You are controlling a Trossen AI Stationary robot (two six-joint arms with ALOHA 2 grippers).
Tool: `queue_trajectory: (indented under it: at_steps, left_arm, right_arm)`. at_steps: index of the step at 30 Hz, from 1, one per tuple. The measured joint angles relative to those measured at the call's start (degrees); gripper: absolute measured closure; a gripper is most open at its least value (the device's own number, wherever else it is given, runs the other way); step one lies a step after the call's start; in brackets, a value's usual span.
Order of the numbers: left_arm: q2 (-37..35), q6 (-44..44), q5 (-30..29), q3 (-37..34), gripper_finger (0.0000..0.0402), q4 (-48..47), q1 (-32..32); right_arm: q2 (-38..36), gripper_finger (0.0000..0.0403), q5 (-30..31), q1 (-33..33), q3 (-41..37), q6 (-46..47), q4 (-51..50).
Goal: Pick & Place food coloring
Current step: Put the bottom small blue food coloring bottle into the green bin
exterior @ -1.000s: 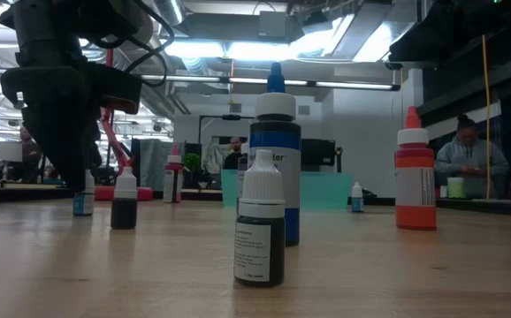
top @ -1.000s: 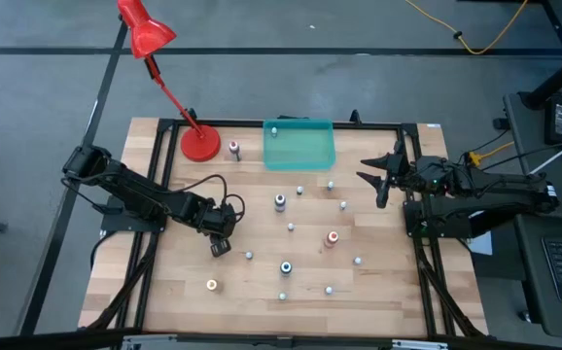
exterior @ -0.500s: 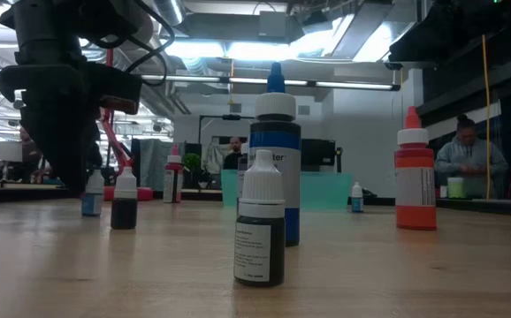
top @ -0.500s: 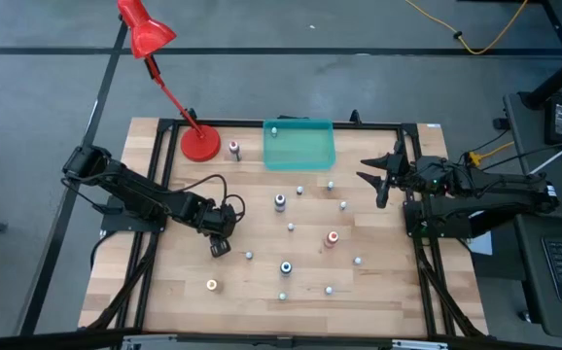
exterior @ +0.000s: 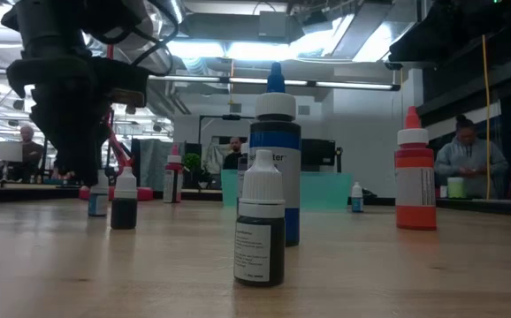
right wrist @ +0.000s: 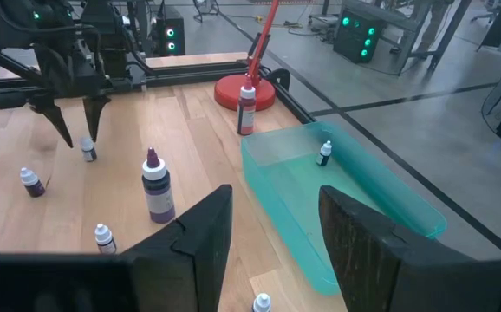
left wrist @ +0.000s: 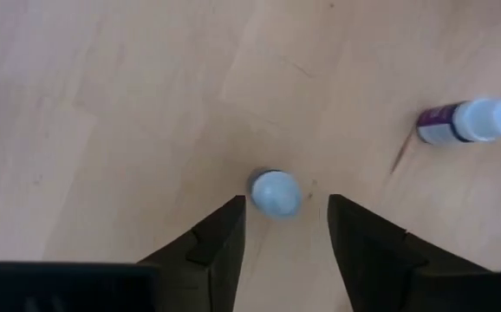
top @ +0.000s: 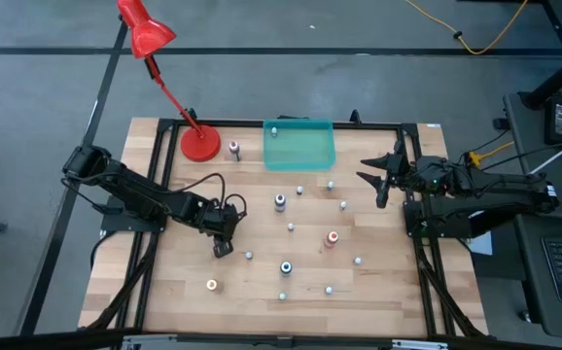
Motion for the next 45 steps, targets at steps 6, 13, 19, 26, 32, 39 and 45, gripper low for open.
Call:
queue_trajectory:
  at_steps: [6,13,19,26,32,39,45]
  left_arm:
    - [0.0,0.3,-1.2,0.0,0.0231,-0.7,0.0]
    - [0.0,1.6,-1.3,0.0,0.0231,0.9,0.7]
    - [0.0,2.4,-1.1,0.0,0.0234,1.0,1.8]
    - [0.0,3.8,2.0,0.0,0.0259,-0.3,2.3]
    - [0.0,4.4,2.1,0.0,0.0270,-0.1,2.4]
    - [0.0,4.7,1.7,0.0,0.0278,-0.1,2.4]
    - [0.0,4.9,1.6,0.0,0.0319,0.0,2.5]
  right_arm:
    - [0.0,0.0228,0.0,0.0,0.0,0.2,0.0]
    - [0.0,0.0228,0.0,0.0,0.0,0.2,0.0]
    - [0.0,0.0228,0.0,0.0,0.0,0.1,0.0]
    - [0.0,0.0228,0.0,0.0,0.0,0.2,0.0]
    - [0.0,0.0228,0.0,0.0,0.0,0.1,0.0]
    - [0.0,0.0228,0.0,0.0,0.0,0.1,0.0]
    - [0.0,0.0228,0.0,0.0,0.0,-0.1,0.0]
